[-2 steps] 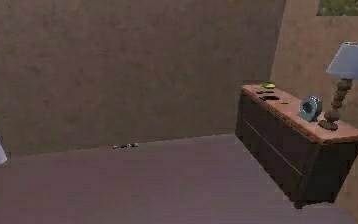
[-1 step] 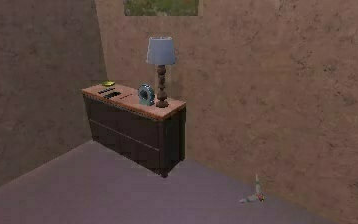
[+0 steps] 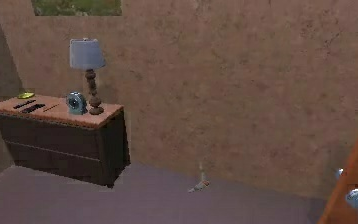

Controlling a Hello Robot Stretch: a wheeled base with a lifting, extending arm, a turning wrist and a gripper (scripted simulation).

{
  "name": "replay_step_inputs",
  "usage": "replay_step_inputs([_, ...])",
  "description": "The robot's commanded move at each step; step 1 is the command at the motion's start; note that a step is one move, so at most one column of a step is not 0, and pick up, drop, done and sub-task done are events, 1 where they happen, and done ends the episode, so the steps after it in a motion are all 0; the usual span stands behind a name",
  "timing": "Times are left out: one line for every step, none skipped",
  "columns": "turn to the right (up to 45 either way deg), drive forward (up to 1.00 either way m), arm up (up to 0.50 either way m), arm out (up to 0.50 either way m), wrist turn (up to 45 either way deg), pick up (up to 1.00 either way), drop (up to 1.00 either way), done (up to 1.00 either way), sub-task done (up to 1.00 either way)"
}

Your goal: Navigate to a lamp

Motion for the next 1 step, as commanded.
replay_step_inputs([0.0, 0.75, 0.00, 0.00, 0.0, 0.00, 0.00, 0.00, 0.00])
